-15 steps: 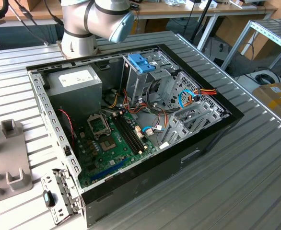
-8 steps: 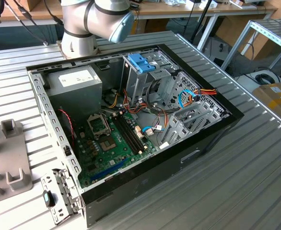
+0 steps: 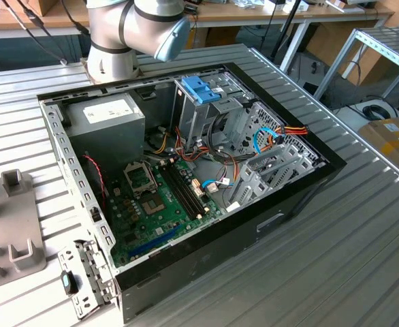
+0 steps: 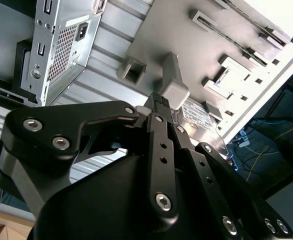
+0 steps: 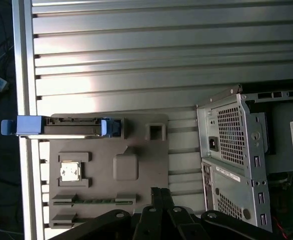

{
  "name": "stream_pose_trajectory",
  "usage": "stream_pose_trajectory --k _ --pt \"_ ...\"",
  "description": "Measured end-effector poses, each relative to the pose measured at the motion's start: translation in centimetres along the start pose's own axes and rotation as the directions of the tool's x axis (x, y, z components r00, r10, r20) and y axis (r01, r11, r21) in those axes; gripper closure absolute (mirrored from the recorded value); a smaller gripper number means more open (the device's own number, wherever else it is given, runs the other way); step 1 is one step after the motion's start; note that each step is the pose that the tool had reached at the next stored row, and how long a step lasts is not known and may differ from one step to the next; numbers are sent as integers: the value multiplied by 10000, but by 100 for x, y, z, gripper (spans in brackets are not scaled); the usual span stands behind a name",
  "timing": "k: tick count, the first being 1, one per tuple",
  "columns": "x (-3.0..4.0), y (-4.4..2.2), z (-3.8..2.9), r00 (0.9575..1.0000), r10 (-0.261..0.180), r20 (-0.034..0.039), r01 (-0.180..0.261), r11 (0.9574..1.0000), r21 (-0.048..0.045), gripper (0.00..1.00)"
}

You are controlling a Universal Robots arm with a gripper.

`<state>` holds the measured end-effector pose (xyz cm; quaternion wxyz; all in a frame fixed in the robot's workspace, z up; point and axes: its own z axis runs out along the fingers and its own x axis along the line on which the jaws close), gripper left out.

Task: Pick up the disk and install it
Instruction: 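Reach for the disk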

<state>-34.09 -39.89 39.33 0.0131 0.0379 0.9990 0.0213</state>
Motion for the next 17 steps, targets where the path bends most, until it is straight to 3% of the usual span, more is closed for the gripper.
stream_pose_trajectory --k 17 --pt "104 -8 -3 10000 0 0 0 10000 0 90"
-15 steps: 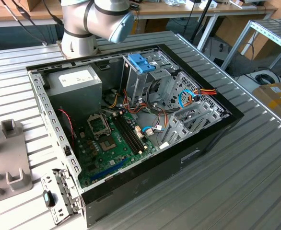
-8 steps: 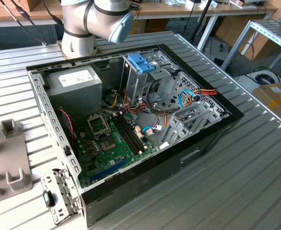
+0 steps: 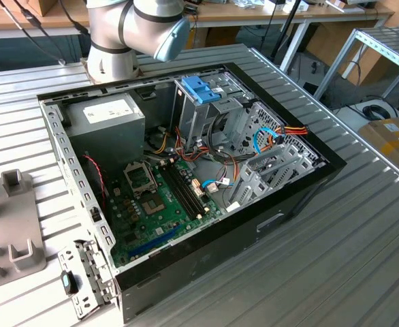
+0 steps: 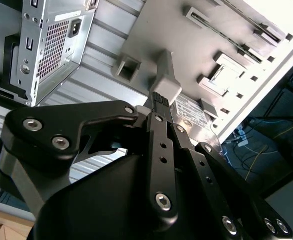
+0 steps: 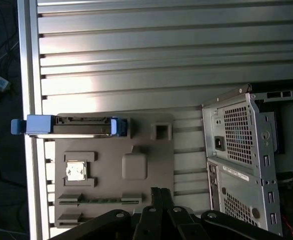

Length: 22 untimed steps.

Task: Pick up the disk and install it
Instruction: 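Reach for the disk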

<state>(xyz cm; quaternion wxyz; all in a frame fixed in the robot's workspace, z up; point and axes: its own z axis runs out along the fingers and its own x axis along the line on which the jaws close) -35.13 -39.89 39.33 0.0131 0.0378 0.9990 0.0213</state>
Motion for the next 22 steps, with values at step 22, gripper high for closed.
stream_pose_trajectory --k 22 --pt "121 -9 -3 10000 0 0 0 10000 0 90"
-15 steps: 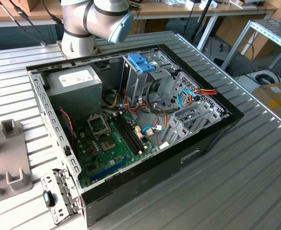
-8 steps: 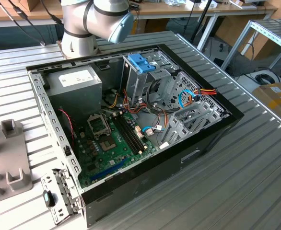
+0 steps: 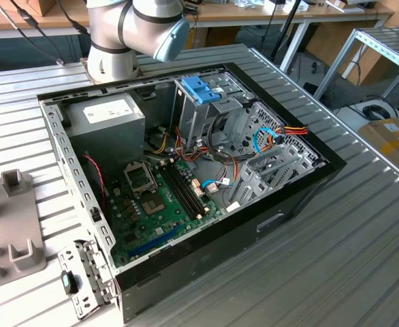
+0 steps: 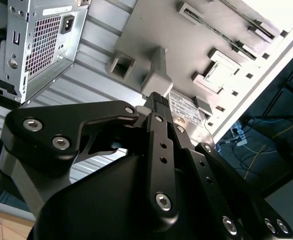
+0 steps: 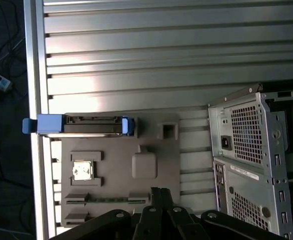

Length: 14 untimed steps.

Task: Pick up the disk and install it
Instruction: 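Reach for the disk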

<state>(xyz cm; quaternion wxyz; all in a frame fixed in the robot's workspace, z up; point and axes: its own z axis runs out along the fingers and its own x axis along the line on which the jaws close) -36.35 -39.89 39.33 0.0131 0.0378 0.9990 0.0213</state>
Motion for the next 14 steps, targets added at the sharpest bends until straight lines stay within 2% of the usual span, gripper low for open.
stream_pose_trajectory --k 14 --pt "98 -7 -2 10000 0 0 0 10000 0 90"
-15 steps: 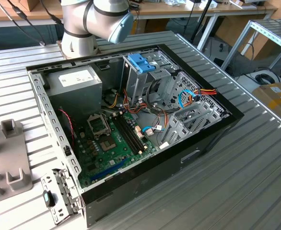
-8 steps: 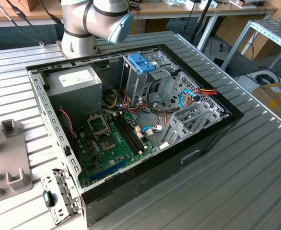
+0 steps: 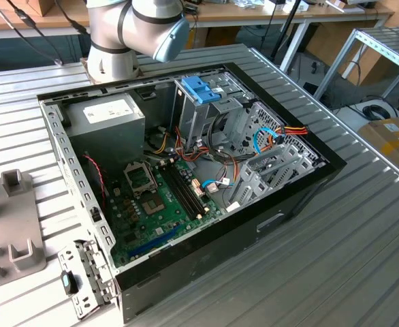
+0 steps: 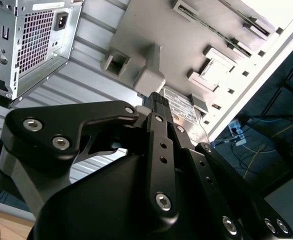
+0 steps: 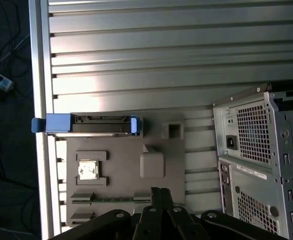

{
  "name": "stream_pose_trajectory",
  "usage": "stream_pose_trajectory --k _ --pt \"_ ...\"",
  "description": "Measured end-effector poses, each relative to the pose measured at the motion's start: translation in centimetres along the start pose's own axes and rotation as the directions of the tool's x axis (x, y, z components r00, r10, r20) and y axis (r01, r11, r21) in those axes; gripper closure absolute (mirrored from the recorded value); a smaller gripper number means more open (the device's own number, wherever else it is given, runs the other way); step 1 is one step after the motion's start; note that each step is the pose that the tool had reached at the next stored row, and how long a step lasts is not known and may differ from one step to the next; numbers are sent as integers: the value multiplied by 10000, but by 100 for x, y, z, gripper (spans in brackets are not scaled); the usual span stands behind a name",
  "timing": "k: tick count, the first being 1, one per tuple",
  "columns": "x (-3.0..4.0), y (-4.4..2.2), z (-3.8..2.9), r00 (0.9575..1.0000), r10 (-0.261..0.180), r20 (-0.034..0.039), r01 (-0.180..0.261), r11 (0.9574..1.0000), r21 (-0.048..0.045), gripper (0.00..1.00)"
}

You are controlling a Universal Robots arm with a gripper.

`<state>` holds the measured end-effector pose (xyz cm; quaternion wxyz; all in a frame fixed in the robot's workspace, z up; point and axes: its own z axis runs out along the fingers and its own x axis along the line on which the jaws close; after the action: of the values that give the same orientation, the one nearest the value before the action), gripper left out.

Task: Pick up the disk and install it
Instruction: 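Reach for the disk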

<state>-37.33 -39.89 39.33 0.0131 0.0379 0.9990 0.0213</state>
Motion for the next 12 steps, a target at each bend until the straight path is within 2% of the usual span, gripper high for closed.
stream_pose_trajectory --k 12 --pt "76 -6 -3 10000 0 -1 0 10000 1 90"
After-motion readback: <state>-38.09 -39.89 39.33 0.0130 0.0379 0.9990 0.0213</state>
